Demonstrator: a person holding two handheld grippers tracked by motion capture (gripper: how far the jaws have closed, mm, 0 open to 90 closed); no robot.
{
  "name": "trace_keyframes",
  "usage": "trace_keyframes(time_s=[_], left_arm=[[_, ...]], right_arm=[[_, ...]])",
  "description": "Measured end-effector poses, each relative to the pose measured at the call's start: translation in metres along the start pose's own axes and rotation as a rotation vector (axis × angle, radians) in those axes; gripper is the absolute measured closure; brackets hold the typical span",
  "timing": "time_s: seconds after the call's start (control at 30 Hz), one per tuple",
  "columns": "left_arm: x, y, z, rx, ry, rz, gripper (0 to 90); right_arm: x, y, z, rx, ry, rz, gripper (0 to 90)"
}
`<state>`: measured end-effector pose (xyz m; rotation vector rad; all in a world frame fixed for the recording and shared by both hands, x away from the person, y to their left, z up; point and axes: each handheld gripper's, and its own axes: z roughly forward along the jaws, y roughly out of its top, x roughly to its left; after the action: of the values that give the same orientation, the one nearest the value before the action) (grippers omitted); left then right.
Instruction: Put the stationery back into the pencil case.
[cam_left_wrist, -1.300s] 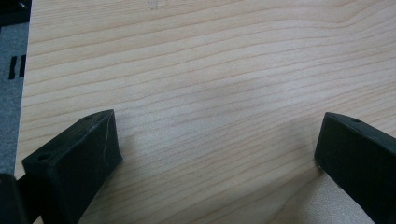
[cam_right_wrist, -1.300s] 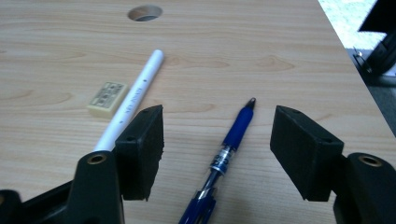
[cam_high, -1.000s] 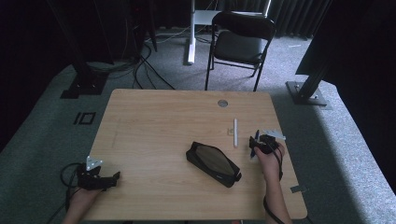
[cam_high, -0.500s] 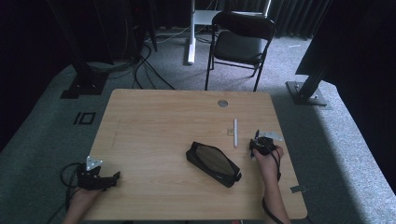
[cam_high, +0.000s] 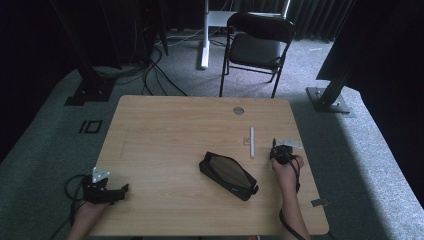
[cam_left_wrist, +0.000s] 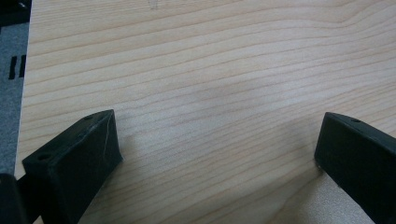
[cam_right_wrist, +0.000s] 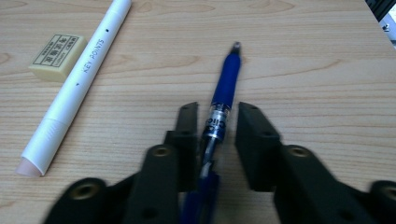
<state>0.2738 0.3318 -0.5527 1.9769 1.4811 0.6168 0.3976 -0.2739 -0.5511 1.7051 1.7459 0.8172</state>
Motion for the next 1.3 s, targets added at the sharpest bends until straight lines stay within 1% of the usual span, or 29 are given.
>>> trace_keyframes(time_s=[0.07, 0.17, 0.2, 0.23, 0.27, 0.33, 0.4, 0.47, 0.53, 0.67, 0.8, 0.97, 1.03, 1.17, 1.2, 1.3], left_arm=[[0.000, 0.000, 0.000, 0.000, 0.000, 0.000, 0.4], [0.000, 0.000, 0.000, 0.000, 0.000, 0.000, 0.4], [0.000, 0.000, 0.000, 0.000, 0.000, 0.000, 0.4], [0.000, 0.000, 0.000, 0.000, 0.000, 0.000, 0.4], [0.000, 0.000, 0.000, 0.000, 0.000, 0.000, 0.4], [0.000, 0.000, 0.000, 0.000, 0.000, 0.000, 0.4], [0.000, 0.000, 0.000, 0.000, 0.000, 0.000, 0.3], [0.000, 0.000, 0.000, 0.000, 0.000, 0.000, 0.4], [0.000, 0.000, 0.000, 0.000, 0.000, 0.000, 0.4], [0.000, 0.000, 0.000, 0.000, 0.000, 0.000, 0.3], [0.000, 0.000, 0.000, 0.000, 0.000, 0.000, 0.4], [0.000, 0.000, 0.000, 0.000, 0.000, 0.000, 0.4], [0.000, 0.000, 0.000, 0.000, 0.000, 0.000, 0.4], [0.000, 0.000, 0.000, 0.000, 0.000, 0.000, 0.3], [0.000, 0.000, 0.000, 0.000, 0.000, 0.000, 0.4], [0.000, 0.000, 0.000, 0.000, 0.000, 0.000, 0.4]], right_arm=[[-0.001, 0.000, 0.000, 0.001, 0.004, 0.001, 78.8], [-0.003, 0.001, 0.000, 0.003, 0.010, 0.016, 79.4], [-0.004, 0.002, 0.000, 0.008, 0.014, 0.026, 79.4], [-0.005, 0.002, 0.000, 0.016, 0.028, 0.045, 79.4], [-0.008, 0.003, -0.002, 0.026, 0.044, 0.078, 79.5], [-0.012, 0.004, -0.005, 0.009, 0.035, 0.085, 79.5], [-0.015, 0.005, -0.008, 0.002, 0.051, 0.101, 79.5], [-0.018, 0.006, -0.011, -0.001, 0.053, 0.092, 79.5], [-0.020, 0.007, -0.015, -0.003, 0.066, 0.093, 79.4], [-0.020, 0.010, -0.021, -0.012, 0.077, 0.077, 79.5], [-0.016, 0.016, -0.029, -0.022, 0.106, 0.054, 79.5], [-0.010, 0.024, -0.040, -0.050, 0.143, 0.044, 79.4], [-0.008, 0.027, -0.043, -0.058, 0.151, 0.040, 79.4], [-0.004, 0.031, -0.050, -0.071, 0.176, 0.018, 79.4], [-0.003, 0.031, -0.051, -0.080, 0.185, 0.021, 79.4], [0.000, 0.034, -0.056, -0.088, 0.212, 0.011, 79.5]])
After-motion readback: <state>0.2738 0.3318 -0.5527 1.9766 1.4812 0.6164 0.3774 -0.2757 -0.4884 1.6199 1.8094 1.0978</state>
